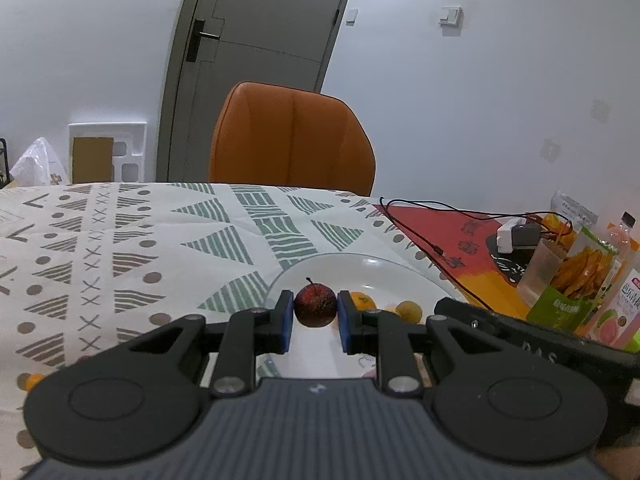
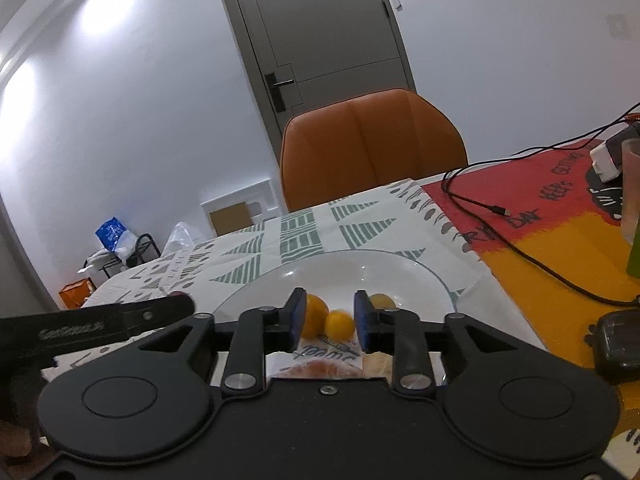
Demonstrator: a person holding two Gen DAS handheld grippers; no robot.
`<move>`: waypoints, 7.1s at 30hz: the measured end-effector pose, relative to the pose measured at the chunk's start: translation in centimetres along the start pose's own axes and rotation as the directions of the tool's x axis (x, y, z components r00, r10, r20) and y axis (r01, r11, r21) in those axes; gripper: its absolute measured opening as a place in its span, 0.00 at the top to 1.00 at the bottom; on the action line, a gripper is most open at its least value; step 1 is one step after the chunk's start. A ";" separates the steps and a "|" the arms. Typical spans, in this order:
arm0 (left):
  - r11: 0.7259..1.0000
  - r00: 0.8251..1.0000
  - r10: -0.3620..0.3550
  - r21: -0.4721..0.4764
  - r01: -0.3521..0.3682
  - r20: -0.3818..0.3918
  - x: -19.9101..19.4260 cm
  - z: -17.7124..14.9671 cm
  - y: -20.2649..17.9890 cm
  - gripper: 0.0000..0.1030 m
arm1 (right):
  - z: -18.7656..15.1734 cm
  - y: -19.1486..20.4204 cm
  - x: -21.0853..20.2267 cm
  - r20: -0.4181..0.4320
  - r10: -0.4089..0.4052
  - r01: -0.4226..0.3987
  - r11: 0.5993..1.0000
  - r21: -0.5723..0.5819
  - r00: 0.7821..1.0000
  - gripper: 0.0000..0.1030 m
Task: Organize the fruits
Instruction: 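Lift and carry the small orange and red fruit over the white bowl with both grippers, then open both grippers to drop the small orange and red fruit into the bowl, then move both open grippers back toward the remaining fruits on the tablecloth, then close right gripper on a large orange while left closes on a yellow-green fruit, then carry the large orange and yellow-green fruit over the white bowl with both grippers, then open both grippers to drop the orange and yellow-green fruit into the bowl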
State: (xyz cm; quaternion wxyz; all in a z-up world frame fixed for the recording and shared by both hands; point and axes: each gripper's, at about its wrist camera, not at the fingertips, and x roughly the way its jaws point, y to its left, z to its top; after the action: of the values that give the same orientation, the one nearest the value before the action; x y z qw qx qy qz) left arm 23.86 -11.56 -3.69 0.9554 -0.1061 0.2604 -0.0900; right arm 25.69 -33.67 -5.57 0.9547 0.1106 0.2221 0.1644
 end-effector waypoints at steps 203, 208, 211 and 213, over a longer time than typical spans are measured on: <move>0.996 0.997 -0.070 -0.053 0.068 -0.045 -3.8 -1.4 3.1 0.79 | -2.7 1.1 -3.7 -0.046 0.112 -0.108 0.991 0.077 0.993 0.36; 0.996 0.995 -0.089 -0.031 0.087 -0.049 -3.3 -1.2 1.7 0.79 | -2.8 0.1 -4.4 -0.037 0.085 -0.081 0.993 0.084 0.996 0.33; 0.995 0.995 -0.094 -0.023 0.093 -0.046 -3.2 -0.9 0.9 0.79 | -2.8 -0.2 -4.8 -0.035 0.079 -0.075 0.993 0.086 0.996 0.33; 0.996 0.995 -0.091 -0.020 0.090 -0.040 -3.3 -0.6 0.5 0.78 | -2.7 -0.3 -5.0 -0.031 0.077 -0.074 0.994 0.086 0.997 0.32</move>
State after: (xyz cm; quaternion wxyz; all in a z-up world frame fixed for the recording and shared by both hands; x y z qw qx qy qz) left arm 20.83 -10.39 -2.81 0.9439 -0.1244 0.2754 -0.1331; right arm 20.29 -35.43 -6.06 0.9384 0.1563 0.2407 0.1925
